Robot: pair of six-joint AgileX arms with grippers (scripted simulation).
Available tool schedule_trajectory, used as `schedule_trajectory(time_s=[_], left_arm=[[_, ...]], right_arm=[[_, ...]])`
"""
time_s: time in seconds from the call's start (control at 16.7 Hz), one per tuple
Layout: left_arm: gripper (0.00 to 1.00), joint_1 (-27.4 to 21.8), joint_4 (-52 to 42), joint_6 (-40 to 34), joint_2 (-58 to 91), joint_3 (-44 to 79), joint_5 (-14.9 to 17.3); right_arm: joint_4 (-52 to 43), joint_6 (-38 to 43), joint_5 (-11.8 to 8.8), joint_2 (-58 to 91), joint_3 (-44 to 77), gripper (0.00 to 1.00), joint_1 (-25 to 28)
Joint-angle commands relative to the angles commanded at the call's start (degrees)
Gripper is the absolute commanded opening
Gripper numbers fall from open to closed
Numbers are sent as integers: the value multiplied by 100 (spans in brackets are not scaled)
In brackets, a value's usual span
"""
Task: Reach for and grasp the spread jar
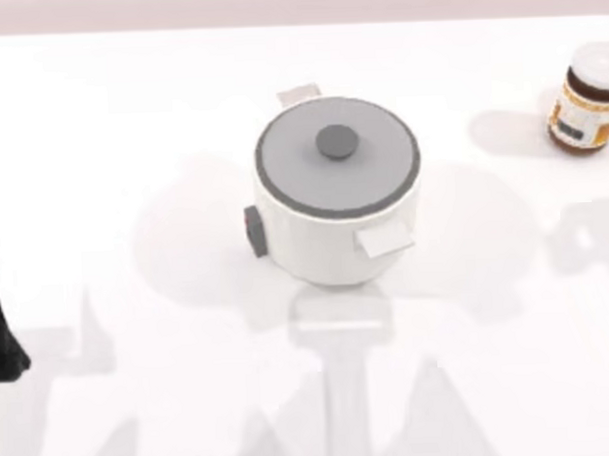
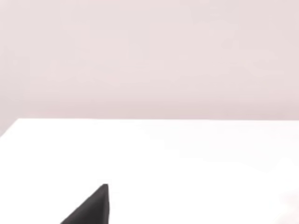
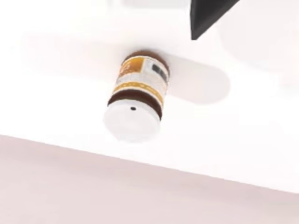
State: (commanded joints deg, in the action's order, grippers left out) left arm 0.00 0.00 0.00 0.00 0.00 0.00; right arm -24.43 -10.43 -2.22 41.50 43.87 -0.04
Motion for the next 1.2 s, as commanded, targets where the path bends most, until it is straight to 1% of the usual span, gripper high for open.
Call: schedule_trajectory(time_s=[0.78, 1.02, 1.2], left_arm=[[100, 0, 0, 0, 0, 0, 0], [100, 0, 0, 0, 0, 0, 0], [100, 0, 0, 0, 0, 0, 0]], right_arm=[[-4590, -2081, -328, 7676, 8067, 100, -102], [-5680, -2608, -410, 9580, 10120, 100, -128], [-6257, -2898, -454, 10619, 11277, 100, -144]])
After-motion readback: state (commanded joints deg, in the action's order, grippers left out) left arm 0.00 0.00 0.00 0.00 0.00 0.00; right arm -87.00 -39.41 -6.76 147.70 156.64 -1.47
